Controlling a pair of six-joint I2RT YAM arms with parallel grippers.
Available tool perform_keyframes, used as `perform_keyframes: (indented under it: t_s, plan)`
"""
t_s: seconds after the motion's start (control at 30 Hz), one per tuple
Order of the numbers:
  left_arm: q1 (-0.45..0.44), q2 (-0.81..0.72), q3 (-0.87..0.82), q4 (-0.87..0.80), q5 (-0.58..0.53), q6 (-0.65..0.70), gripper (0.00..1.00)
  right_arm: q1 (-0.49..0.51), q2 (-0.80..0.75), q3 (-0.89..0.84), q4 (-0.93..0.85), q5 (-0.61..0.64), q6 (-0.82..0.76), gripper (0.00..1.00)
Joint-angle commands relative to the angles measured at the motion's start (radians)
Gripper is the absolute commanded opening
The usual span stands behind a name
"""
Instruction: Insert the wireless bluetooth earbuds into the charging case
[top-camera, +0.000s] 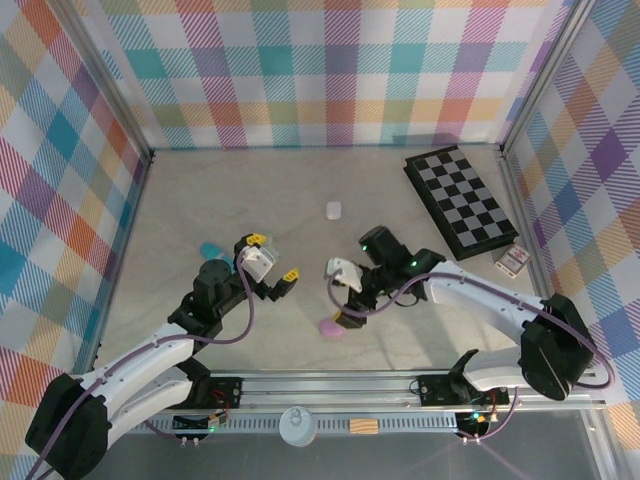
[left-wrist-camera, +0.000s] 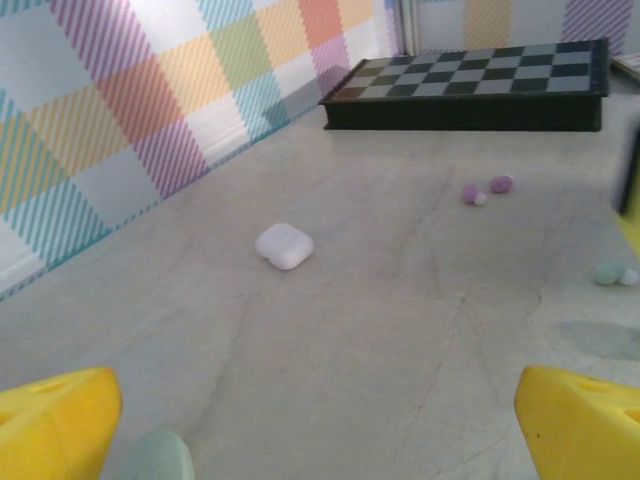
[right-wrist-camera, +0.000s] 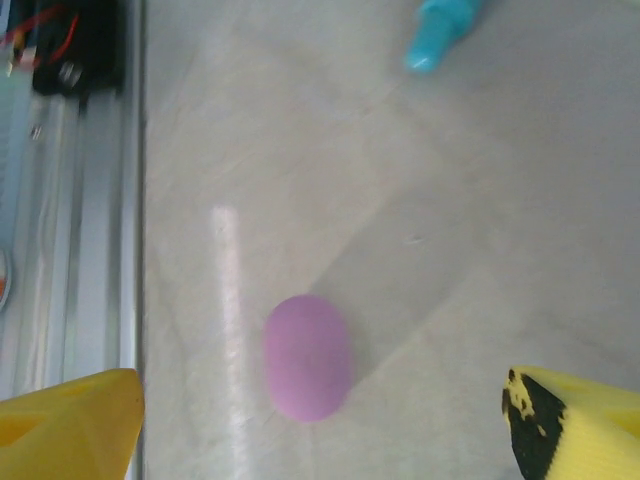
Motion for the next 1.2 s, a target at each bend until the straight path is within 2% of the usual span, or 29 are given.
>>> perform_keyframes:
  t_s: [0.0, 0.13, 0.3, 0.57, 0.8, 0.87, 0.93, 1.07, 1.17]
  plan:
    - [0.034, -0.024, -0.019, 0.044, -0.058, -0.064, 1.0, 0.071, 0.026, -0.052, 0.004, 0.055, -0.068, 0.92]
    - [0.059, -0.045, -0.019, 0.031, -0.058, -0.088, 1.0, 0.113, 0.109, -0.092, 0.078, 0.179, -0.095, 0.93]
    - [0.066, -0.057, -0.013, 0.008, -0.03, -0.091, 1.0, 0.119, 0.195, -0.086, 0.117, 0.241, -0.128, 0.86]
    - [0.069, -0.058, -0.016, 0.009, -0.039, -0.092, 1.0, 0.156, 0.275, -0.053, 0.114, 0.296, -0.166, 0.78]
    - [0.072, -0.065, -0.017, -0.002, -0.038, -0.088, 1.0, 0.168, 0.305, -0.008, 0.104, 0.272, -0.166, 0.71]
    - [0.072, -0.064, -0.016, -0.003, -0.037, -0.085, 1.0, 0.169, 0.313, -0.001, 0.095, 0.269, -0.171, 0.67]
    - [0.072, -0.065, -0.015, -0.004, -0.031, -0.083, 1.0, 0.169, 0.317, 0.004, 0.087, 0.263, -0.173, 0.57]
    - [0.072, -0.06, -0.014, -0.011, -0.019, -0.083, 1.0, 0.17, 0.317, 0.01, 0.076, 0.256, -0.168, 0.43]
    - [0.072, -0.053, -0.012, -0.015, -0.012, -0.083, 1.0, 0.168, 0.31, 0.012, 0.072, 0.255, -0.163, 0.41]
